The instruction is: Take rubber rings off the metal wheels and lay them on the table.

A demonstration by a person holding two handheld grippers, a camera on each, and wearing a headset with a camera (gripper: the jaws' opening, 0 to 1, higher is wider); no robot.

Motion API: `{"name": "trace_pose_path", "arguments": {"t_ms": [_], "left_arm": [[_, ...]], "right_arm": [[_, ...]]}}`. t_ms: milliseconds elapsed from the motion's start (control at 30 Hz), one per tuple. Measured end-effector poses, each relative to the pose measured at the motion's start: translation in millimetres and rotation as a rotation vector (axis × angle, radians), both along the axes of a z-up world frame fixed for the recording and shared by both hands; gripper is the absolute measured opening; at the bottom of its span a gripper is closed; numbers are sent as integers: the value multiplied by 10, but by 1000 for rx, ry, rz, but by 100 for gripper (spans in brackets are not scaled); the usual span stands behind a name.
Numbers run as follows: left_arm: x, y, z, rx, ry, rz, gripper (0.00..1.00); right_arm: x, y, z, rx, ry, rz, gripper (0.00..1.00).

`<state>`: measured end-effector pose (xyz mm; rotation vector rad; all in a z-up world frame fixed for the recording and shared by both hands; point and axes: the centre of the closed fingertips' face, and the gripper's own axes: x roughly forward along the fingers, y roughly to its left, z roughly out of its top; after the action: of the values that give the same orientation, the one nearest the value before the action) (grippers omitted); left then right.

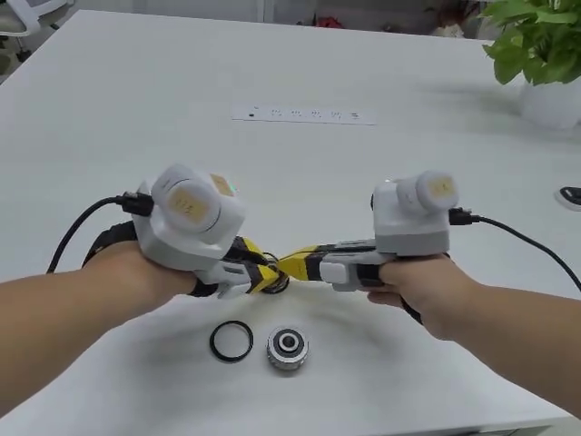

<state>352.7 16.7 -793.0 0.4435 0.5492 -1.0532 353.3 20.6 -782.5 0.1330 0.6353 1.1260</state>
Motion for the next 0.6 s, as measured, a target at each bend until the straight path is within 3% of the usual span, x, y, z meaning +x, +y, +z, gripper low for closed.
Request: {"name": "trace_pose_path", "arguments": {"t_ms": [100, 333, 533, 600], "left_arm": [[-10, -20, 20, -26, 37, 18, 14], [-92, -41, 139, -51, 27, -19, 21], [-138, 56, 211, -52, 14, -42, 26], [-161, 62, 275, -89, 21, -34, 26]], "right_arm": [[-3, 0, 12, -3, -5, 1, 0], [1, 26, 125, 30, -8, -4, 0], [1, 16, 167, 48, -4, -5, 0], [-11, 26, 197, 55, -5, -4, 0]]}}
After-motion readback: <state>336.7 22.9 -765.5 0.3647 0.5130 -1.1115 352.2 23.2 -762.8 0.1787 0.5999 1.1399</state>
